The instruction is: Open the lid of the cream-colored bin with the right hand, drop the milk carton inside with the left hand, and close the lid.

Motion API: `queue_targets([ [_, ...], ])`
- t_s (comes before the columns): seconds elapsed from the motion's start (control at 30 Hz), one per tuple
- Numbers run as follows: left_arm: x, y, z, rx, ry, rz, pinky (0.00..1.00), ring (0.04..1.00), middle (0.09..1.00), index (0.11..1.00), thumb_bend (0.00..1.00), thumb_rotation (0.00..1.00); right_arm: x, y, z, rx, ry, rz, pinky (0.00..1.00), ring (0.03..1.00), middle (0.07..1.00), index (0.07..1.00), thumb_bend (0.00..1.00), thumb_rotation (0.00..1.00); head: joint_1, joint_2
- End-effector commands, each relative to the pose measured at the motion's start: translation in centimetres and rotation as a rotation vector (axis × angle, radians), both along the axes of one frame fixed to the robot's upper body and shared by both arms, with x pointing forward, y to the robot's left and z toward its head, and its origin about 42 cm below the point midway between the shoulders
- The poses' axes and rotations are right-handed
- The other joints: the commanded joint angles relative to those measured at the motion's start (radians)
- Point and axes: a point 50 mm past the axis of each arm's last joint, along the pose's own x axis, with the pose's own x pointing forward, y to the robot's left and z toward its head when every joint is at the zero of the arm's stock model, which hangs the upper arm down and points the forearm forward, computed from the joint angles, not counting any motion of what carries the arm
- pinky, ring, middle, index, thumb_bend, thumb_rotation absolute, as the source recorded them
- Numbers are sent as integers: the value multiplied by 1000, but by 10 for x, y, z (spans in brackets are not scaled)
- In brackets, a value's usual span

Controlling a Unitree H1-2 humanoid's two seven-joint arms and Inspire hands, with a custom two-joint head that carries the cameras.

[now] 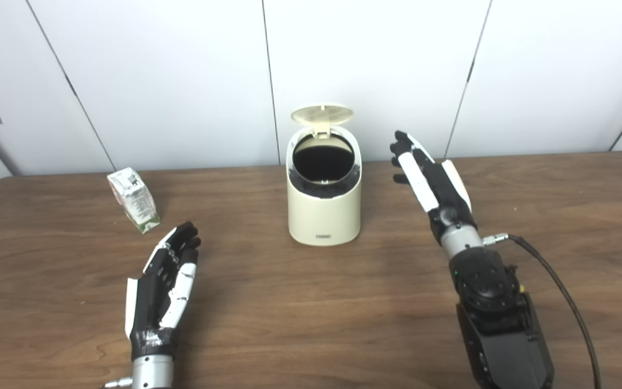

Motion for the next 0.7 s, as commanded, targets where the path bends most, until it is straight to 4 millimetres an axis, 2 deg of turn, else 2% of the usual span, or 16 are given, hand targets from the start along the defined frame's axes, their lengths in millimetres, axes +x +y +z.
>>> queue_targets([
  [0.0, -9, -1, -24, -12, 73, -3, 825, 816, 831, 848, 419, 551, -5, 2, 20, 61, -71, 17, 843, 909, 915, 925, 604, 1000, -1, 1],
  [0.1, -9, 0, -22, -2, 81, -1, 831, 817, 831, 849, 425, 540, -20, -1, 13, 167, -40, 23, 885, 927, 926, 927, 620, 989, 4, 3],
  [0.23, -8, 3, -19, 28, 78, 10, 844, 820, 829, 847, 446, 523, -36, -6, 5, 229, -31, 38, 890, 937, 944, 927, 634, 999, 39, 14],
  [0.37, -7, 5, -9, 61, 72, 36, 767, 806, 827, 850, 437, 458, -46, -18, -3, 255, -46, 32, 903, 944, 947, 940, 682, 1000, 80, 17],
  [0.53, -4, 14, 16, 148, 44, 96, 775, 829, 845, 861, 472, 407, -53, -38, -17, 237, -68, 15, 921, 946, 949, 941, 645, 1000, 114, 20],
  [0.63, -3, 21, 34, 213, 42, 127, 802, 837, 844, 859, 536, 351, -58, -48, -25, 239, -70, 15, 925, 947, 943, 936, 642, 988, 156, 21],
  [0.67, -3, 23, 42, 228, 41, 142, 802, 835, 843, 859, 547, 342, -61, -51, -27, 236, -70, 17, 924, 946, 941, 934, 641, 985, 189, 23],
])
